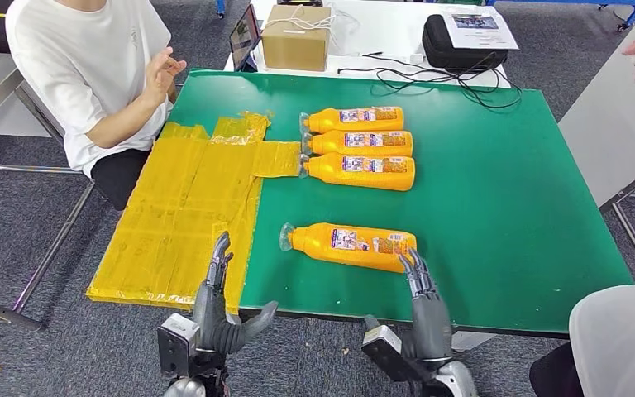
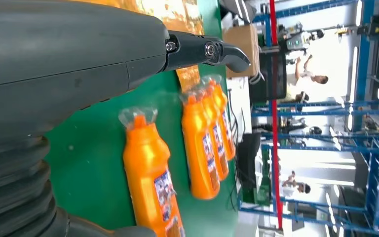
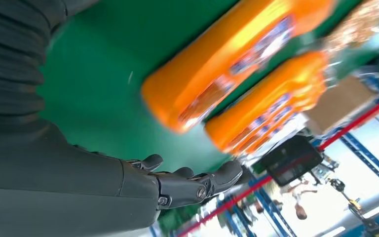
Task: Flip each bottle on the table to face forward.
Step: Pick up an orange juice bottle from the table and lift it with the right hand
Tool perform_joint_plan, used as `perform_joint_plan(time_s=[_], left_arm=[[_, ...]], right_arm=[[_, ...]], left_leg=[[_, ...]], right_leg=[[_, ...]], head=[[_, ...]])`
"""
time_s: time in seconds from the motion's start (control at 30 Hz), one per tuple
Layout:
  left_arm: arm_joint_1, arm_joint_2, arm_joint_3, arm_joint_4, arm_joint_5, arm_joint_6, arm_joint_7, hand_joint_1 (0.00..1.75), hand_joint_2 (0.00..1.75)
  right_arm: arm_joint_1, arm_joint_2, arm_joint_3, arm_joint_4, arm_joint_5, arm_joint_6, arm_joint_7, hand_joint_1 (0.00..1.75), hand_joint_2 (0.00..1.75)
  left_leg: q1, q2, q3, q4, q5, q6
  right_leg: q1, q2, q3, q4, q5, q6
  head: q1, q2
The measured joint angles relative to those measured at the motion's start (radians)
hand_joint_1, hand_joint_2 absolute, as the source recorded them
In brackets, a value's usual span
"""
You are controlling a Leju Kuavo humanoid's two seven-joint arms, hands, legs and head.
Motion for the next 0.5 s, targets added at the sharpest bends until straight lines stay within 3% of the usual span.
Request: perform_joint_plan(time_s=[0.27,0.5], left_arm=[[-0.021,-0.002,-0.01,0.021,0.006,-0.022,0.0,0.0,1.75],[-0.085,-0.027,-0.011,0.074,0.007,-0.063,0.0,0.0,1.75]], right_arm=[[-0.081,-0.034,-0.049,0.084,0.066,0.006,0.018,0.0,1.75],[-0.267,-0.075,-0.065,0.272,0.171,0.043,0.06,0.0,1.75]], left_leg=[[0.0,0.0,-0.001,0.0,0.0,0.0],[-0.001,0.0,-0.001,0.0,0.002,0.002]], right_leg=[[0.001,0.0,-0.001,0.0,0.0,0.0],[-0.001,0.0,0.0,0.0,0.002,0.002]], head=[[-0.001,0.0],[0.0,0.0]])
